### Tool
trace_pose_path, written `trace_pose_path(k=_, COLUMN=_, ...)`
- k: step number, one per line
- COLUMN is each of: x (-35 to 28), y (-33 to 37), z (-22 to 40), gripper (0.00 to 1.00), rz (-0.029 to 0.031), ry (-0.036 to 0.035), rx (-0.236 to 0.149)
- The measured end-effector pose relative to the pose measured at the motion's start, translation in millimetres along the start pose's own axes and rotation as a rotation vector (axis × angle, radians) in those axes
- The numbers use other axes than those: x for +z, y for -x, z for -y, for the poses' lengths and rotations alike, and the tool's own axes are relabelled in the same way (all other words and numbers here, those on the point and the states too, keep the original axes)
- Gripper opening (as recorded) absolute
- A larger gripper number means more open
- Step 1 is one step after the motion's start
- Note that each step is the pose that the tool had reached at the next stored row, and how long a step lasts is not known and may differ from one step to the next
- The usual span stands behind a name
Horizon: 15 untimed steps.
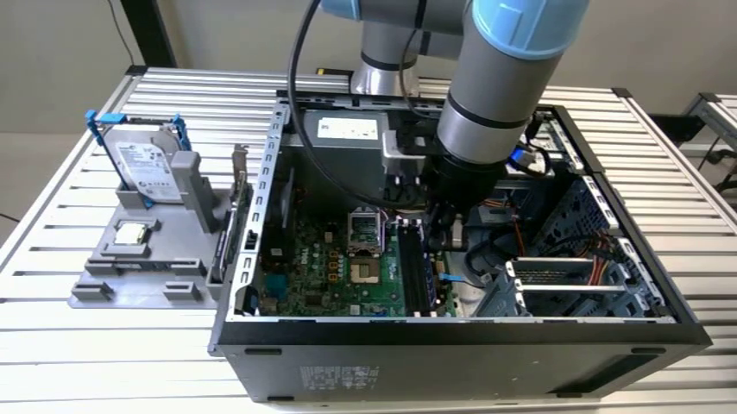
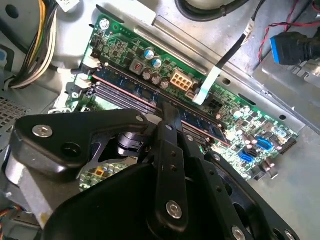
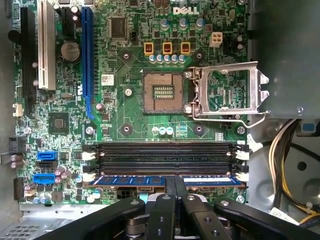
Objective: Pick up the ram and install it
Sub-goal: 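Press down the ram until it locks into place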
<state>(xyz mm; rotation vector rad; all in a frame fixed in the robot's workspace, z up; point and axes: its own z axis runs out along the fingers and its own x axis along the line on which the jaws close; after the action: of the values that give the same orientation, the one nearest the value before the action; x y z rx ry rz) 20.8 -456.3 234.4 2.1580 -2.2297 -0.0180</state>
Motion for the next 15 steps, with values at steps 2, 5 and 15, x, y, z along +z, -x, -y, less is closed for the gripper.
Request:
trace_pose_path(k=2, x=0.6, y=-0.3, z=0.0, gripper=0.00, rz=-0.0002, ry=-0.0003, rx=-0.011)
trace_pose_path(k=5, x=3.7, y=-0.4, z=0.4, gripper=0.00, rz=-0.0008, ry=-0.0005, rx=-0.023)
trace_pose_path(k=15, x=10.8, y=-0.3, z=0.7, gripper=0.00, rz=-0.0017, ry=-0.0005, rx=-0.031)
